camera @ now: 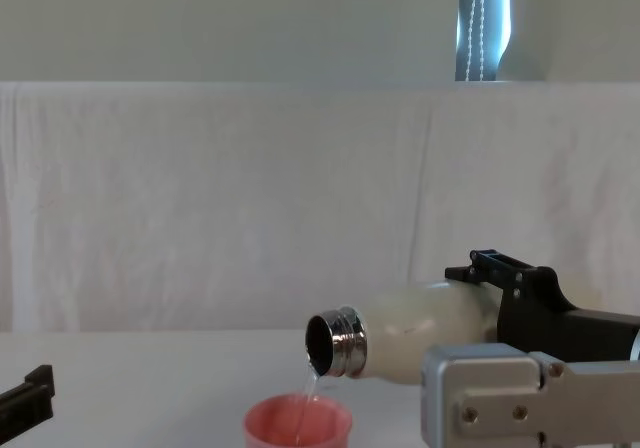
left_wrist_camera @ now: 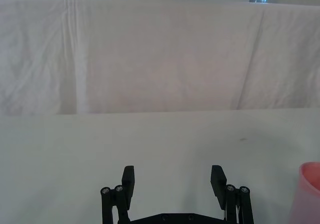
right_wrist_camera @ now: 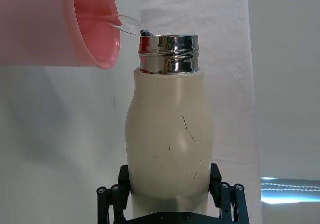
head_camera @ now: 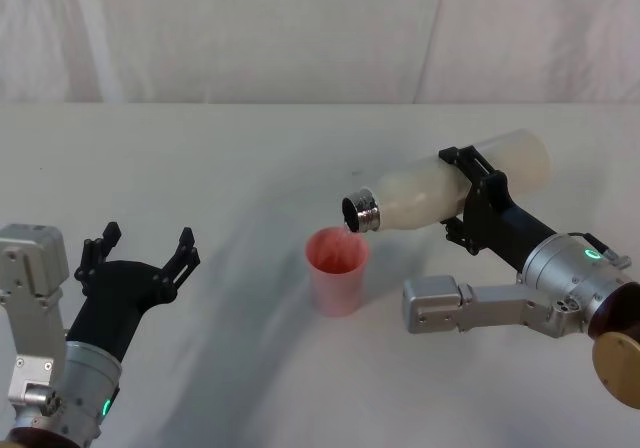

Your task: Grasp the thermos with one hand and pour water into the cup lid.

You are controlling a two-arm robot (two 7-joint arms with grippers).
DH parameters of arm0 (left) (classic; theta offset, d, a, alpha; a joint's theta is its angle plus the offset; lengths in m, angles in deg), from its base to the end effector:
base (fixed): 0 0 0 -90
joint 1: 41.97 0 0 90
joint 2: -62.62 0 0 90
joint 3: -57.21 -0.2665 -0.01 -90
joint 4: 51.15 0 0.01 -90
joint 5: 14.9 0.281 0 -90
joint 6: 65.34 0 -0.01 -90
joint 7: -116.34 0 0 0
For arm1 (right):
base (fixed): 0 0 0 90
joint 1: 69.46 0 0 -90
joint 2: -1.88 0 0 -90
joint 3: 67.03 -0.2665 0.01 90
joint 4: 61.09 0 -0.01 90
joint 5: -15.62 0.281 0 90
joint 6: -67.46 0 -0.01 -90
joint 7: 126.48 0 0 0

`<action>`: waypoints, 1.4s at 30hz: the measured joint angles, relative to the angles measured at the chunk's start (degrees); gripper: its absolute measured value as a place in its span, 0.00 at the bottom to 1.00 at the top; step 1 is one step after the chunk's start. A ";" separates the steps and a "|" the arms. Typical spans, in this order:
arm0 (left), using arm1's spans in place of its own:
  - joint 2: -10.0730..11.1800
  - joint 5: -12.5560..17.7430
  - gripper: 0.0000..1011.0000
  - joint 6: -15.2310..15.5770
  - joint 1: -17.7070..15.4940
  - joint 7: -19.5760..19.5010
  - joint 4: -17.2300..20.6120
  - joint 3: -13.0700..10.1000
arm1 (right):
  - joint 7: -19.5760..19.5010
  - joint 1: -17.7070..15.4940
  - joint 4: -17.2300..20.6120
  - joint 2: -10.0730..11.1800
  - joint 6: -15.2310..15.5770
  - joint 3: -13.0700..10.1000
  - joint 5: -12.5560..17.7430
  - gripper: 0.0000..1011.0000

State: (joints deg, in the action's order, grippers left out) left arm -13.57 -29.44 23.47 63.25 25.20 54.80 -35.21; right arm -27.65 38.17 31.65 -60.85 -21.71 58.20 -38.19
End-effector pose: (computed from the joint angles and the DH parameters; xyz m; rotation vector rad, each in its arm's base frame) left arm 0.2313 0.0348 -0.2632 -0.0378 0.0142 1.4459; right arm 0.3293 0.0340 -0.2238 -0.8310 -1.2994 -0.7206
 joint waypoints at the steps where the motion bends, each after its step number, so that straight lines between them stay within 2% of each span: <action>1: 0.00 0.00 0.99 0.00 0.00 0.00 0.00 0.00 | 0.00 0.03 0.00 0.00 0.01 0.03 -0.10 0.94; 42: 0.00 0.00 0.99 0.00 0.00 0.00 0.00 0.00 | 0.31 0.54 0.20 0.68 0.73 0.35 -1.75 0.94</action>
State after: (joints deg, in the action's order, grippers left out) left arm -13.57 -29.44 23.48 63.25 25.20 54.80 -35.21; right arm -27.34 38.71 31.85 -60.17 -20.98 58.55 -39.94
